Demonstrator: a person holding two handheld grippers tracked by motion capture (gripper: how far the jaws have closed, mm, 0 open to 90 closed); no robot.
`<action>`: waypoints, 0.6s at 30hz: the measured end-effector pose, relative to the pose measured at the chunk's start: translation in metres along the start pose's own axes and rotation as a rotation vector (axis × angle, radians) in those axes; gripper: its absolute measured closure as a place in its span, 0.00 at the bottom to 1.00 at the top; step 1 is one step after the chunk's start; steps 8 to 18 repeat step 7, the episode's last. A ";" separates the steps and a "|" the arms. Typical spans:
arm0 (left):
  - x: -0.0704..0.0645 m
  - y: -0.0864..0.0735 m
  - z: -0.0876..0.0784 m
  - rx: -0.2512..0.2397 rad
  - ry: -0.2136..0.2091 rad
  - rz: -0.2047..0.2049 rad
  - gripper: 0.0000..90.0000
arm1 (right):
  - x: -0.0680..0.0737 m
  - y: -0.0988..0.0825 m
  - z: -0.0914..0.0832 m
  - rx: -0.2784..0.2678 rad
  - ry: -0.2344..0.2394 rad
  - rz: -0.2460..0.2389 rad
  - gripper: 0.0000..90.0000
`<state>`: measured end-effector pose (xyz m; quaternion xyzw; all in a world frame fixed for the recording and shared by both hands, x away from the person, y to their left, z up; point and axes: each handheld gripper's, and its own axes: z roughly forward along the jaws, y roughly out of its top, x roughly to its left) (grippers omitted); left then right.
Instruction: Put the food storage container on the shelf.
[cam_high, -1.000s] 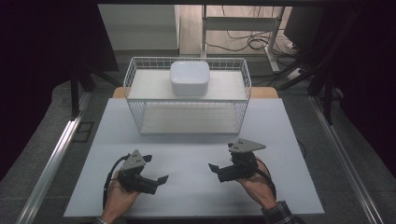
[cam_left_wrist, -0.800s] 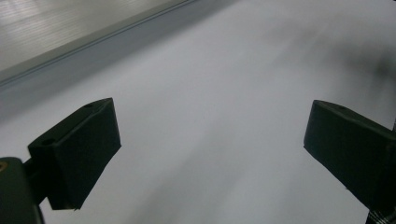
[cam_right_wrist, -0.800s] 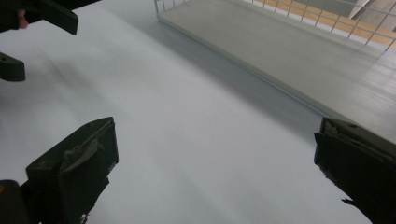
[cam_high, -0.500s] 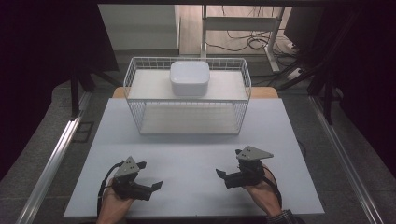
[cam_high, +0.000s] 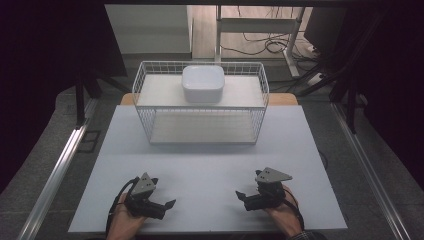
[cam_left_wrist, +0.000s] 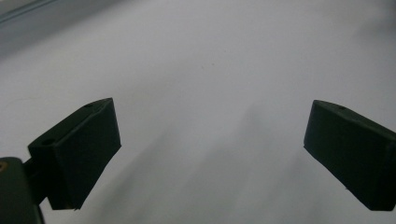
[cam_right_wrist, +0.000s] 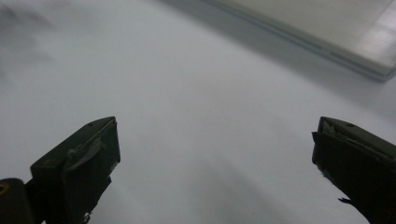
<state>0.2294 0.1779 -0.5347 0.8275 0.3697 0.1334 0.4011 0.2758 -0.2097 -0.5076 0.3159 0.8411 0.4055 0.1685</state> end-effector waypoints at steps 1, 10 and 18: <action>0.000 0.000 0.001 0.007 0.000 0.000 0.04 | -0.001 -0.001 0.001 0.013 0.003 0.001 0.01; -0.001 0.000 0.004 0.017 -0.005 0.000 0.03 | -0.002 -0.003 0.005 0.038 0.006 0.010 0.01; -0.001 0.000 0.004 0.017 -0.005 0.000 0.03 | -0.002 -0.003 0.005 0.038 0.006 0.010 0.01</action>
